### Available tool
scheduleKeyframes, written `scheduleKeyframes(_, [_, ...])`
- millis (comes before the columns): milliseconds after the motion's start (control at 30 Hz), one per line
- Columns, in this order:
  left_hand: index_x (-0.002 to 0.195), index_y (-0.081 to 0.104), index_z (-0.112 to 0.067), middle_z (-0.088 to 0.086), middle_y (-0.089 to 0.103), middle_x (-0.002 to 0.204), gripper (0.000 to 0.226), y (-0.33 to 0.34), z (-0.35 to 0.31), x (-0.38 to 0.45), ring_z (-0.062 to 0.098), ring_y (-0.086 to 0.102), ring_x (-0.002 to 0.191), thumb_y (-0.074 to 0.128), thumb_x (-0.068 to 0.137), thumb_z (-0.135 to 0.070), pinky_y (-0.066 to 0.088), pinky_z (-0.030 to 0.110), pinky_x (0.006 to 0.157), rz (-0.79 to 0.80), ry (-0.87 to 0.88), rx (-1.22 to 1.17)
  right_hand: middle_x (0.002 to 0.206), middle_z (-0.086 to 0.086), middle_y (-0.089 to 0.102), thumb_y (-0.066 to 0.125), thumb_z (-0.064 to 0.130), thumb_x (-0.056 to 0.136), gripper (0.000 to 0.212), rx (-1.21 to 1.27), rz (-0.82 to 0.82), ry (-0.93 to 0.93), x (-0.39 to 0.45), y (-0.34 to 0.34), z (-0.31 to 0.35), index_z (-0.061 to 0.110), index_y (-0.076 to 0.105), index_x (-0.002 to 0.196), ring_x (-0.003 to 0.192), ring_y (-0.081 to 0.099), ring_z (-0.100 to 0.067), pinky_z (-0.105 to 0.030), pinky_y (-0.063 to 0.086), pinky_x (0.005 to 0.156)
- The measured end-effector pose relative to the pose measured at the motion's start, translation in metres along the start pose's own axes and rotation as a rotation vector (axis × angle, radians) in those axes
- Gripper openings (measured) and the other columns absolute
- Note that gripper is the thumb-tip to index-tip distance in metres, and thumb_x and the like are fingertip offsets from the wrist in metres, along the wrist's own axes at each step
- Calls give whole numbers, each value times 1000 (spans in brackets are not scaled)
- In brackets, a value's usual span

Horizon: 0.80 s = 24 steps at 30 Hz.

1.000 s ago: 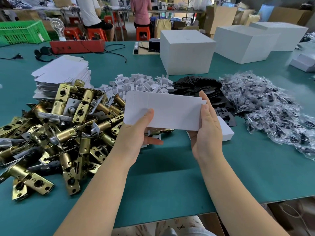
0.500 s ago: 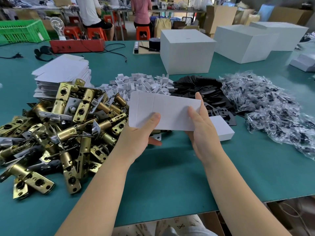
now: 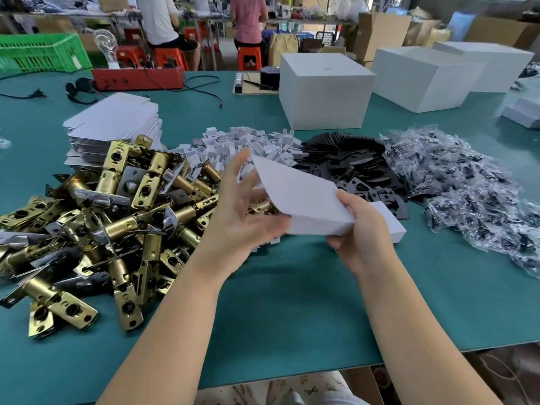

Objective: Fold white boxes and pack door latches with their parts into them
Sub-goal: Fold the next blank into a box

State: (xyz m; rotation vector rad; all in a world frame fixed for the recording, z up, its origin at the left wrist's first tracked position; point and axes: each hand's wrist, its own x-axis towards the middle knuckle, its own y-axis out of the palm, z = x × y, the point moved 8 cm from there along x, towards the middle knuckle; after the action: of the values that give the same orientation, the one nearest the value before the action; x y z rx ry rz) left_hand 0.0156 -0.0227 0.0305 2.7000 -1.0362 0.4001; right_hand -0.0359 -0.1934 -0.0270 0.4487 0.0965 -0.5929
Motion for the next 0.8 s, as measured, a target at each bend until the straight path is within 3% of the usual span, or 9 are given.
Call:
scheduleKeyframes(100, [145,31,-35,-9,39,154,117,13,2,-4,9,40,140,91,47,-58,41,32,110,183,-27,29,50,-1,52,47,20,95,20,-120,139,124,-3,8,-9,4,56,85,34,42,-11,-15,24,29])
scheduleKeyframes(167, [141,40,-32,-2,45,150,111,22,7,-8,17,40,140,91,46,-59,31,39,117,302,-69,101,60,-14,54,48,16,91,23,-126,259,188,-8,14,-14,-4,58,89,32,43,-14,-14,25,29])
scheduleKeyframes(233, [132,52,-36,-1,58,137,89,26,11,-8,18,50,131,91,52,-42,38,39,112,323,-72,217,76,-20,54,56,18,79,25,-148,283,196,-10,14,-13,-2,67,88,41,47,-19,-18,30,39])
scheduleKeyframes(300, [113,67,-34,-8,67,122,56,25,7,-5,9,60,118,86,61,-30,48,25,96,231,0,341,66,-13,59,57,18,83,21,-217,264,190,-11,13,-13,7,72,75,48,54,-21,-26,33,50])
scheduleKeyframes(400, [92,75,-38,-13,75,94,31,17,3,-4,3,70,91,86,66,-24,52,15,76,56,49,260,68,0,72,52,28,90,26,-439,251,33,-9,15,-3,14,73,85,56,68,-18,-23,47,47])
scheduleKeyframes(500, [93,75,-42,-17,75,93,24,4,1,-3,4,71,87,80,70,-41,55,17,71,-101,50,318,86,9,75,40,43,96,40,-399,194,-218,-11,17,18,39,77,82,75,71,-6,-16,50,57])
scheduleKeyframes(600, [103,70,-32,-14,75,92,35,0,8,-4,5,70,83,79,70,-42,58,25,73,-194,-29,420,105,7,72,41,50,90,37,-273,372,-456,-22,31,31,35,74,100,98,67,-10,-19,50,79])
scheduleKeyframes(733, [105,66,-31,-15,72,87,49,8,15,-4,0,66,81,72,67,-61,56,25,71,-128,-48,698,94,8,71,63,32,82,15,-222,352,-466,-22,28,32,31,71,95,88,64,-9,-20,50,74])
scheduleKeyframes(800, [104,66,-32,-16,69,85,47,11,6,-3,1,63,82,60,73,-67,53,22,68,-85,43,818,85,6,71,59,20,80,16,-90,337,-383,-17,23,32,27,73,85,79,64,-10,-21,51,67])
